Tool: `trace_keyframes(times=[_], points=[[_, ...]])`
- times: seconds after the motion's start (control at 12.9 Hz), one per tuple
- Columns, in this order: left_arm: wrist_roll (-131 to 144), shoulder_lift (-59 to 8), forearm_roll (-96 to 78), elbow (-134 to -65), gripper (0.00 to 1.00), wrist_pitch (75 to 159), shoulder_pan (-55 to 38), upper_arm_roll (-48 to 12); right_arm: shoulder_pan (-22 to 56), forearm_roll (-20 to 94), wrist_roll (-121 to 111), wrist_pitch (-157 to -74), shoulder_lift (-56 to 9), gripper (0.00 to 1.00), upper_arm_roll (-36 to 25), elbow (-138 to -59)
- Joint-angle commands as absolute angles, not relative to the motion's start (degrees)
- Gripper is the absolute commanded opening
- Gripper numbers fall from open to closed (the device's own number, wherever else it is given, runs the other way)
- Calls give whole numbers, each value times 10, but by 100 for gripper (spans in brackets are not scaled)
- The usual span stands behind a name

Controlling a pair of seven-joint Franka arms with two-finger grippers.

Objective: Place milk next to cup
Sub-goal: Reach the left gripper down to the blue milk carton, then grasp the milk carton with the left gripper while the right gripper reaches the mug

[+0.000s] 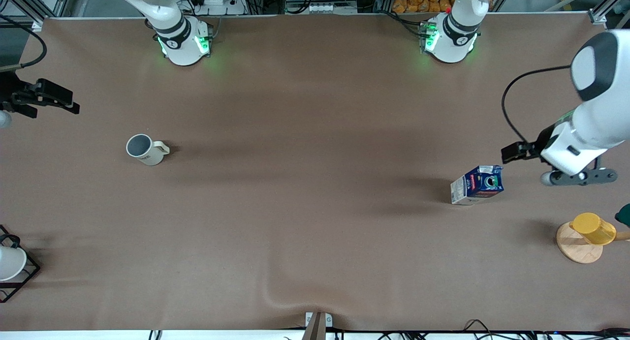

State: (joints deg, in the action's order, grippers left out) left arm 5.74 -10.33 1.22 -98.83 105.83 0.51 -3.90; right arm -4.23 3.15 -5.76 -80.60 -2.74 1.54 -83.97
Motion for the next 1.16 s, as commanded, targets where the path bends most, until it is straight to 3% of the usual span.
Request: trace_keyframes(times=[0.0, 0.46, 1.08], points=[[47, -130, 17, -1009, 100, 1105, 6, -41, -42, 36, -48, -810, -25, 100, 13, -843], [47, -177, 16, -1015, 100, 1144, 5, -53, -42, 35, -48, -811, -25, 100, 13, -846], [47, -185, 18, -1045, 100, 1172, 7, -52, -40, 34, -48, -818, -29, 100, 13, -849]])
